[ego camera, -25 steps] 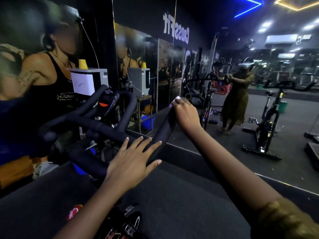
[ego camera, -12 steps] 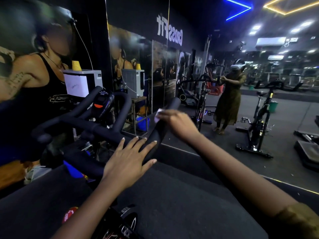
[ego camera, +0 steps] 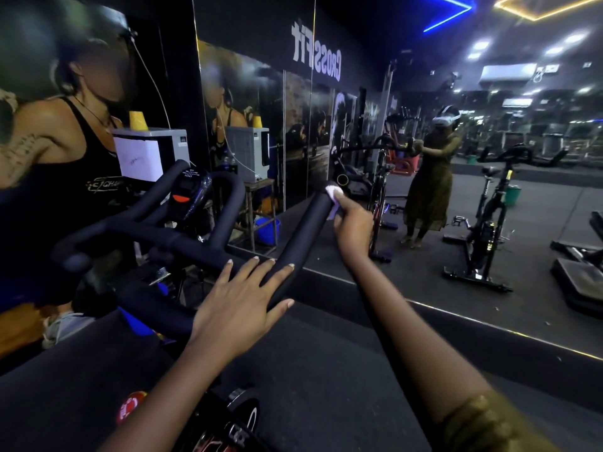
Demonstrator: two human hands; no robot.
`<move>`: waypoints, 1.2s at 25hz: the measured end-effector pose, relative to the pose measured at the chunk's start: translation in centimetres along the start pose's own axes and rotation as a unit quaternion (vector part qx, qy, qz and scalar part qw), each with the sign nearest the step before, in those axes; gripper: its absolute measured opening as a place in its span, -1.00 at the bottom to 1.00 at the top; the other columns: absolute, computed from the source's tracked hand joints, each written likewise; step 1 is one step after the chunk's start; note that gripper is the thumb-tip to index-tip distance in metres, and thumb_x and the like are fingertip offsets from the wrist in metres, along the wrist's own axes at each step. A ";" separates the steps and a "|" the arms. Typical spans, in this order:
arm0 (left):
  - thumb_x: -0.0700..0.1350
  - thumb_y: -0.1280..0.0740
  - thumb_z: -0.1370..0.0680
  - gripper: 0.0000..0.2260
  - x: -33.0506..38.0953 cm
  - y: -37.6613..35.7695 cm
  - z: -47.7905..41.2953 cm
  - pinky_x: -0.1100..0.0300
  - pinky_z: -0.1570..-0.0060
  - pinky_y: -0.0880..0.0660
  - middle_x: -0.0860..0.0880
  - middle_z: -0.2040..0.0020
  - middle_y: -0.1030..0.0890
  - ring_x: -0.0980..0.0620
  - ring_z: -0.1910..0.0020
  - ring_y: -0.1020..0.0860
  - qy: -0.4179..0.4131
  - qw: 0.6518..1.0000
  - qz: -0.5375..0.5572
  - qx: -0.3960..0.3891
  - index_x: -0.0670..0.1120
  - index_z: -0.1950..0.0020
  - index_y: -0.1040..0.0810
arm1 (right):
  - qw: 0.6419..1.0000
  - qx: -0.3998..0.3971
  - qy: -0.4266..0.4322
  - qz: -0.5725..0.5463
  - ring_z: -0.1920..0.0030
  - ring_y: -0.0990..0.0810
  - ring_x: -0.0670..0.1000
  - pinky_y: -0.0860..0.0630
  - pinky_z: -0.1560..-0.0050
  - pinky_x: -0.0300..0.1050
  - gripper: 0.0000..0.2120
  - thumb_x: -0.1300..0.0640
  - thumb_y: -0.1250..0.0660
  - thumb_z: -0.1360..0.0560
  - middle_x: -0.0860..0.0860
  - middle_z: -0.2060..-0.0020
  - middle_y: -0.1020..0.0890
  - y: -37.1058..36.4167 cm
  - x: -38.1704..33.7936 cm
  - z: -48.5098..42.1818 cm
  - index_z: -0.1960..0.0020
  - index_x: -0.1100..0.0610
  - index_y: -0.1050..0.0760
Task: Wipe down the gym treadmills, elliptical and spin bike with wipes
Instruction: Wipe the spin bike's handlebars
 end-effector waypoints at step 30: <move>0.13 -0.06 -0.55 -0.59 -9.1 1.2 5.4 0.13 -0.14 -0.23 0.09 -0.05 -0.67 -0.01 -0.04 -0.61 0.141 0.969 0.093 0.180 0.05 -0.04 -0.68 | 0.786 -0.373 0.472 0.145 -0.11 -0.57 0.13 -0.45 -0.09 -0.03 -0.69 0.24 -0.19 -0.51 0.10 -0.10 -0.62 -11.3 -14.3 9.5 -0.20 0.07 -0.55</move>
Point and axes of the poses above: each hand's wrist, its own z-axis away from the middle knuckle, its own y-axis out of the back of the hand, x = y × z, the point moved 7 cm from there along -z, towards the middle knuckle
